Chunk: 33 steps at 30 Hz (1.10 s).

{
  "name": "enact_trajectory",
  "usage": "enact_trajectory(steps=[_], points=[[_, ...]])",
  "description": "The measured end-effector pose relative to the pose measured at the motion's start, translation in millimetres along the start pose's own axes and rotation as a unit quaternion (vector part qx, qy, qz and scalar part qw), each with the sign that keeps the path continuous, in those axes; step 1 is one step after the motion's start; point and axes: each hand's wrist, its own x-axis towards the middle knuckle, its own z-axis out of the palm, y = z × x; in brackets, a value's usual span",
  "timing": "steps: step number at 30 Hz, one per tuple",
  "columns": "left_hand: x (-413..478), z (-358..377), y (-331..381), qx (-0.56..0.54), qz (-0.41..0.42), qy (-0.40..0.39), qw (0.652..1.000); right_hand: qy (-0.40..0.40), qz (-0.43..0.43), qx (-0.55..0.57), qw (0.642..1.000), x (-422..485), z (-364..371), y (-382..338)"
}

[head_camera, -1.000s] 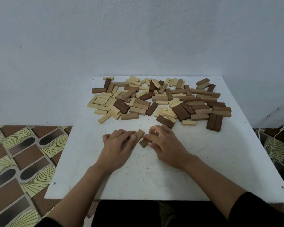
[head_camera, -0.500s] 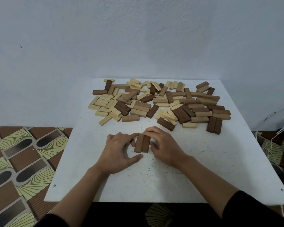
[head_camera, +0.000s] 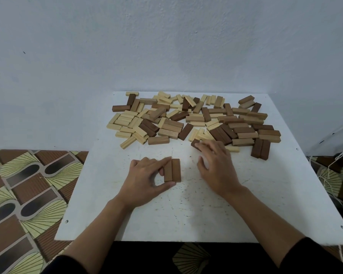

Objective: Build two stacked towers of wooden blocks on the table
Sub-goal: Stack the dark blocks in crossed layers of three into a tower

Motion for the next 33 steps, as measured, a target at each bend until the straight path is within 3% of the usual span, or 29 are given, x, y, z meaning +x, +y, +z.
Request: enact_trajectory(steps=[6, 12, 22, 33], points=[[1.0, 0.3, 2.6, 0.023, -0.012, -0.011, 1.0, -0.048, 0.01, -0.092, 0.995, -10.8, -0.1, 6.4], [1.5, -1.3, 4.7, 0.019, -0.032, -0.022, 0.999, -0.015, 0.009, -0.021, 1.0, -18.0, 1.9, -8.6], [1.8, -1.2, 4.7, -0.005, -0.042, -0.017, 0.999, -0.042, 0.011, 0.035, 0.998, -23.6, 1.1, -22.8], [7.9, -2.3, 6.7, -0.019, -0.062, -0.015, 0.998, -0.151, 0.053, 0.175, 0.971, -11.1, -9.4, -24.9]])
